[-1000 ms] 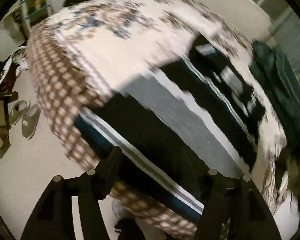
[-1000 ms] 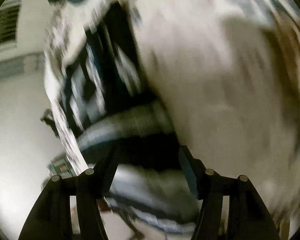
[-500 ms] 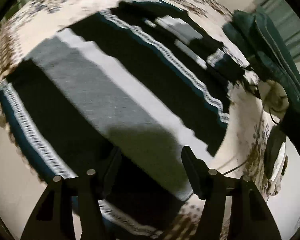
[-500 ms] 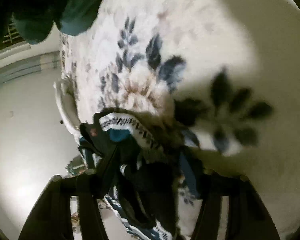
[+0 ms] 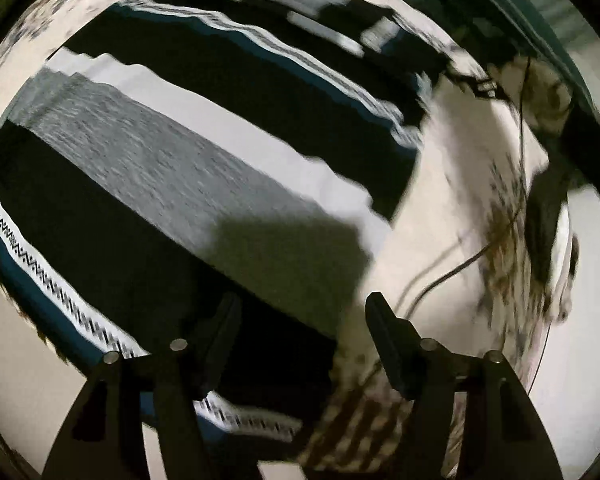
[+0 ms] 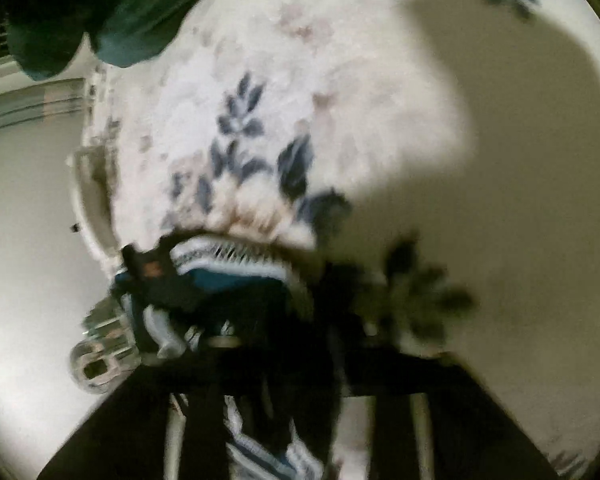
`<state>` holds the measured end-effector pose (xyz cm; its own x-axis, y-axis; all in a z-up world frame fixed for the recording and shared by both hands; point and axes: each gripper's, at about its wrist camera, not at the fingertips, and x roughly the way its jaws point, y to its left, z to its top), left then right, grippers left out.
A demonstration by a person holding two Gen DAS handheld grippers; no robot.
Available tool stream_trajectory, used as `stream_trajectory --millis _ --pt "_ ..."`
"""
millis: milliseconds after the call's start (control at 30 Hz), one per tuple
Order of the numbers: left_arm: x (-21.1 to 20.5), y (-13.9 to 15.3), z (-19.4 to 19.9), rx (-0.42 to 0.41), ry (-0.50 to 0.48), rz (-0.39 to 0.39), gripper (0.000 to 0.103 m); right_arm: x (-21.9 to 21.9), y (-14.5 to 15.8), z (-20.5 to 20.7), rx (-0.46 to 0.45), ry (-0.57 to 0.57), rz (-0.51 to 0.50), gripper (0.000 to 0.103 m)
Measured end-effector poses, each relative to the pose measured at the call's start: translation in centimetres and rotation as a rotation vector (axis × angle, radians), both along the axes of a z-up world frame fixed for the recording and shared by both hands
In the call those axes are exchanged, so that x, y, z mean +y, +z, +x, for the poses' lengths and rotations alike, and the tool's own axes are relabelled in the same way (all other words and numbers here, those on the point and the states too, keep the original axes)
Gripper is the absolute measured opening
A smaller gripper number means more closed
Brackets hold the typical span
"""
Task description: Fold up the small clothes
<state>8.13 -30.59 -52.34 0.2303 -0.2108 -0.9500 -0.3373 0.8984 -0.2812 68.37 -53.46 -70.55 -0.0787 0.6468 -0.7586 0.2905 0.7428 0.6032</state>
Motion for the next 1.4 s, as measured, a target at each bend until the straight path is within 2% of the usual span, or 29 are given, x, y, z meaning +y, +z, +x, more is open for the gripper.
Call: stream_trajectory --millis 167,267,367,433,467,500,567,700,733,767,800,833,967,1133,1267,1400 --pt "-4.3 -0.9 -1.2 0.048 -0.12 0.033 0.062 -4.0 2.7 -5.1 0.001 0.113 -0.056 0.056" --pt "-6.8 -3.4 -1.7 0.112 -0.186 0.111 0.062 -6.1 2.8 -8.2 0.029 0.145 -0.069 0.056" --pt "-7.6 -6.2 -1.9 0.152 -0.213 0.194 0.061 -6.9 2.0 -9.6 0.032 0.133 -0.014 0.056" --pt "-7.5 -6.1 -1.9 0.105 -0.218 0.22 0.036 -6.3 1.0 -9.1 0.022 0.093 0.045 0.063" --pt "-7.3 -5.7 -2.0 0.082 -0.215 0.258 0.004 -5.9 0.6 -8.5 0.008 0.075 0.075 0.066" --pt "-6.9 -5.2 -2.0 0.066 -0.213 0.272 0.002 -5.6 0.3 -7.8 -0.006 0.051 0.099 0.066" --pt "-5.8 -4.1 -2.2 0.036 -0.187 0.233 0.001 -4.4 -0.9 -5.9 -0.009 0.004 0.153 0.068" --pt "-3.4 -1.6 -2.9 -0.003 -0.121 0.165 0.001 -2.1 -3.7 -3.2 0.039 -0.068 0.197 0.071" --pt "-2.6 -0.7 -3.0 -0.016 -0.098 0.147 0.001 -1.5 -4.0 -2.9 0.045 -0.071 0.181 0.071" --pt "-2.2 -0.1 -3.1 -0.025 -0.082 0.131 0.001 -1.1 -3.9 -2.6 0.03 -0.069 0.167 0.064" --pt "-1.7 0.6 -3.2 -0.036 -0.066 0.112 0.001 -0.4 -3.0 -2.4 -0.026 -0.048 0.133 0.048" --pt "-1.0 1.6 -3.3 -0.059 -0.048 0.092 0.001 0.7 -2.4 -2.1 -0.053 -0.005 0.1 0.012" --pt "1.9 4.3 -3.2 -0.12 0.007 0.028 0.001 3.1 2.0 -1.9 -0.121 0.084 0.008 0.011" --pt "6.6 7.7 -2.9 -0.213 0.106 -0.077 0.001 7.3 10.0 -1.4 -0.185 0.168 -0.059 0.011" --pt "12.3 9.9 -3.2 -0.289 0.179 -0.137 0.001 14.0 16.0 -0.2 -0.236 0.214 -0.103 0.011" --pt "19.3 10.0 -3.9 -0.304 0.267 -0.187 0.001 22.5 19.2 1.3 -0.263 0.234 -0.169 0.011"
